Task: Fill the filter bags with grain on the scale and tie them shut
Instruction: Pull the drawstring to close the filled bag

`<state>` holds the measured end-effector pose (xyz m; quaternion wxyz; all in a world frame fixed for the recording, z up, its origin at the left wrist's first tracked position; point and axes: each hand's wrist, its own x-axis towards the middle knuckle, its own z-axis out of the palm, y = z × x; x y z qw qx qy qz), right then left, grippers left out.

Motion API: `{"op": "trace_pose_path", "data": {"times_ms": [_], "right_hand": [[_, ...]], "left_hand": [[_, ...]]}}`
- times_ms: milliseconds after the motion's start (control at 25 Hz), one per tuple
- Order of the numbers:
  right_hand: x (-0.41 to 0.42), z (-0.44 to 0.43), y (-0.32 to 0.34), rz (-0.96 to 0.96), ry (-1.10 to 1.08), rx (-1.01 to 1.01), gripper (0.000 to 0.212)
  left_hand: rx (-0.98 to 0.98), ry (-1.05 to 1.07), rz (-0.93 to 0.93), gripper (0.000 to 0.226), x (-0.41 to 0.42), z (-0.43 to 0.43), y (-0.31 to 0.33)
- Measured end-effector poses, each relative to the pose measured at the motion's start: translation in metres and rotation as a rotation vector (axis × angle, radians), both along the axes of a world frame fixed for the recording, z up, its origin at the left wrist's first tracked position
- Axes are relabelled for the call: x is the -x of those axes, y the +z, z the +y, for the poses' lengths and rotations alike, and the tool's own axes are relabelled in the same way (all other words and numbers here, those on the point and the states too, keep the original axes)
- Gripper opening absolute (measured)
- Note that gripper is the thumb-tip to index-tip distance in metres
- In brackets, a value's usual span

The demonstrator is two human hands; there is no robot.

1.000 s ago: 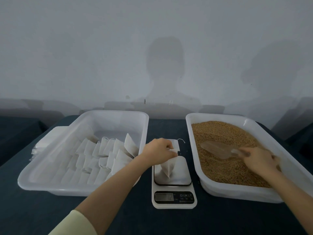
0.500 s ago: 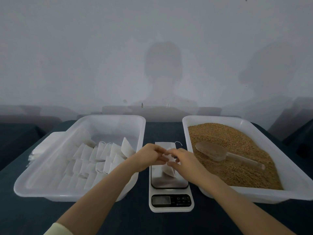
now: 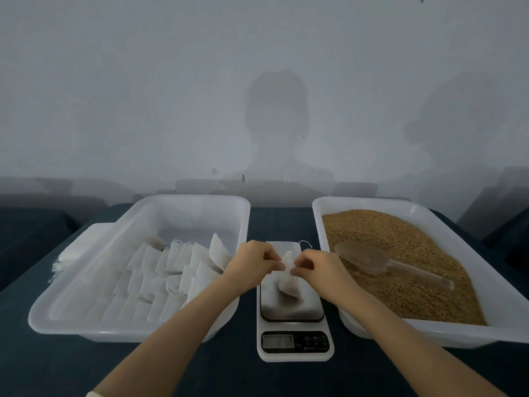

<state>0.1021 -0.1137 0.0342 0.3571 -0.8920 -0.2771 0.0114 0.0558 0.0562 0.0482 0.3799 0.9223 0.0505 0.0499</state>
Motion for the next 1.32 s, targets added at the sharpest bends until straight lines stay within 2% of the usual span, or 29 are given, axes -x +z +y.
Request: {"op": "trace_pose_path", "data": {"times_ms": [240,360,400,520,760,880,960,1160,1320], "right_hand": [[-0.001,-0.009,0.023,0.072,0.003,-0.115,0.014],[-0.003,-0.011,0.025,0.126,0.131,-0.06,0.042],[-0.004,-0.011,0.025,0.123,0.153,-0.022,0.043],[-0.008,-0.011,0.02,0.07,0.106,-0.027,0.016],[-0.01,-0.012,0.013,-0.004,0.065,-0.054,0.008],[-0.009,-0.016,0.007,-0.006,0.078,-0.039,0.011],[-0.007,-0.02,0.002,-0.015,0.092,-0.035,0.018],[-0.004,-0.026,-0.007,-0.048,0.045,-0.122,0.024],[-0.003,-0.026,-0.009,-0.057,0.04,-0.127,0.023]], "left_hand": [[-0.034,0.011,-0.118,0.023,0.005,0.008,0.001],[0.033,-0.021,-0.139,0.025,0.008,0.006,0.002],[0.025,-0.028,-0.14,0.025,0.009,0.006,0.002],[-0.03,-0.012,-0.121,0.024,0.01,0.008,0.002],[-0.11,0.021,-0.091,0.016,0.007,0.012,-0.009],[-0.16,0.003,-0.074,0.007,0.006,0.012,-0.018],[-0.201,-0.006,-0.093,0.013,0.006,0.014,-0.023],[-0.06,0.004,-0.137,0.017,0.007,0.015,-0.026],[-0.041,0.015,-0.129,0.019,0.008,0.015,-0.028]]}}
